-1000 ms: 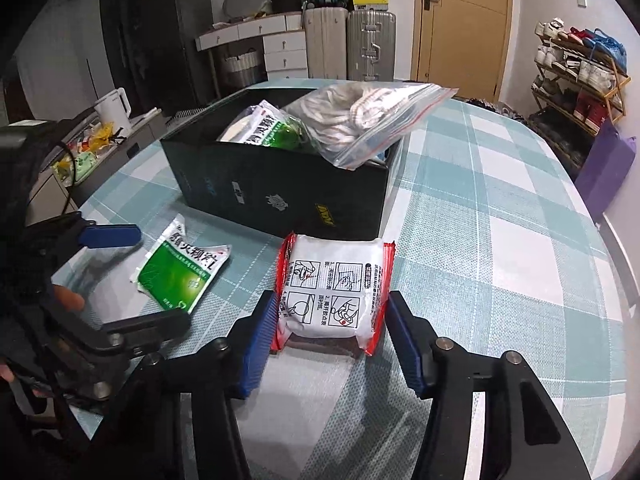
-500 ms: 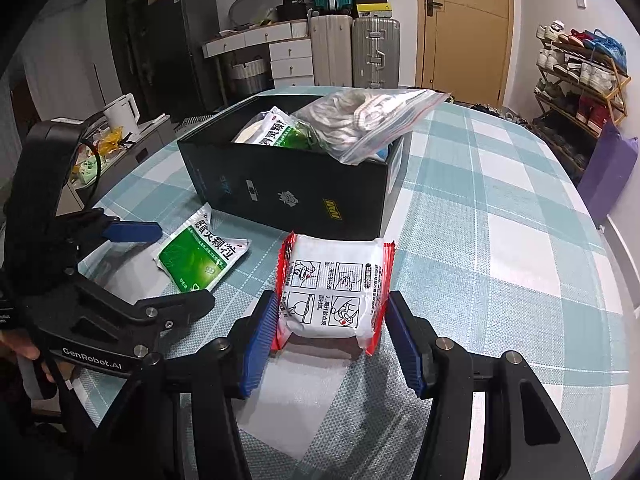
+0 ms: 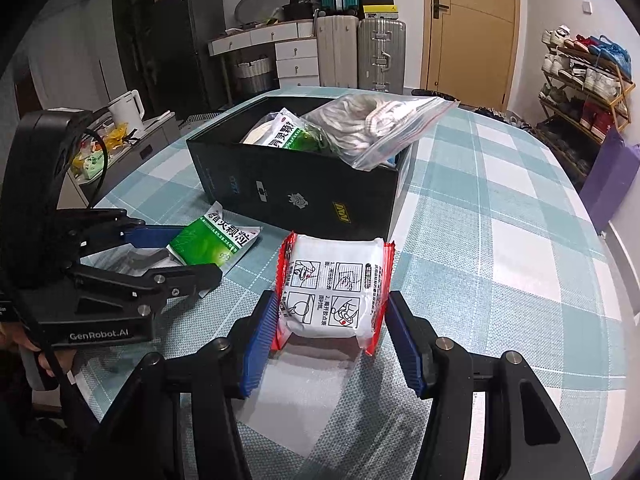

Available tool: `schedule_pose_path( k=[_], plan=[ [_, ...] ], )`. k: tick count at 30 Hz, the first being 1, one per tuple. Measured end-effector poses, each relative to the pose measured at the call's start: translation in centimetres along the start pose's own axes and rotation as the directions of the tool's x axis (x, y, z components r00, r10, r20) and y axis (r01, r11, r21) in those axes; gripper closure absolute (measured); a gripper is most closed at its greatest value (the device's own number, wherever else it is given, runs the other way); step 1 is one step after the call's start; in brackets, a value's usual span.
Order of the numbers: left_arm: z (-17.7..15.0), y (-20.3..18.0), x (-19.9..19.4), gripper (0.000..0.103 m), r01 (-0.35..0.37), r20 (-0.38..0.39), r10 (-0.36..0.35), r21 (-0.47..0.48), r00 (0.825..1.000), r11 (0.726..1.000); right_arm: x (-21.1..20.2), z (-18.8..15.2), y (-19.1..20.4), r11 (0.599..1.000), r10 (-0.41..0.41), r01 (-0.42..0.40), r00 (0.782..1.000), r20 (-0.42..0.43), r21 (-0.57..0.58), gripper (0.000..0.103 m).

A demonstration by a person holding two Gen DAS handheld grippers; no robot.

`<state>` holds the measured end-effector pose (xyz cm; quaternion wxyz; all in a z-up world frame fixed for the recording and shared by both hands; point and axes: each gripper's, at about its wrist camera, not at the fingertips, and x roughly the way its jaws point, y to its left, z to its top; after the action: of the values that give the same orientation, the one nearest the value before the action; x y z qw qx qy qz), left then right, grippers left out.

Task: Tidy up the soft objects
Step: 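Grasp the red-and-white packet with the right gripper while the left grasps the green packet, then carry both packets over the black box with both grippers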

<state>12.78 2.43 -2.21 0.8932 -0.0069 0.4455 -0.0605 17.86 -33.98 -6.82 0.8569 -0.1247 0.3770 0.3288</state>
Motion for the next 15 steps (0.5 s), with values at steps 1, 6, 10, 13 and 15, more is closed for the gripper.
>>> schedule_pose_path(
  k=[1,6,10,13,15],
  plan=[
    [0.0,0.0,0.0,0.054,0.002,0.001,-0.002,-0.002,1.0,1.0,-0.1,0.0,0.0,1.0,0.0,0.0,1.0,0.001,0.0,0.047],
    [0.1,0.4,-0.3,0.067,0.033,0.007,-0.033,-0.025,0.999,0.999,0.0,0.0,0.0,1.0,0.001,-0.001,1.0,0.002,0.0,0.047],
    [0.2,0.9,-0.3,0.066,0.038,0.003,-0.038,-0.048,0.999,0.998,0.0,0.0,0.1,1.0,0.002,-0.002,1.0,0.003,-0.003,0.047],
    [0.3,1.0,-0.6,0.036,0.022,0.008,-0.022,-0.057,1.0,0.998,0.0,-0.1,0.1,1.0,0.001,-0.001,1.0,0.005,-0.002,0.047],
    [0.4,0.5,-0.9,0.023,0.007,0.031,-0.006,-0.027,1.0,1.0,-0.1,-0.1,0.1,1.0,0.001,-0.001,1.0,0.005,-0.001,0.047]
  ],
)
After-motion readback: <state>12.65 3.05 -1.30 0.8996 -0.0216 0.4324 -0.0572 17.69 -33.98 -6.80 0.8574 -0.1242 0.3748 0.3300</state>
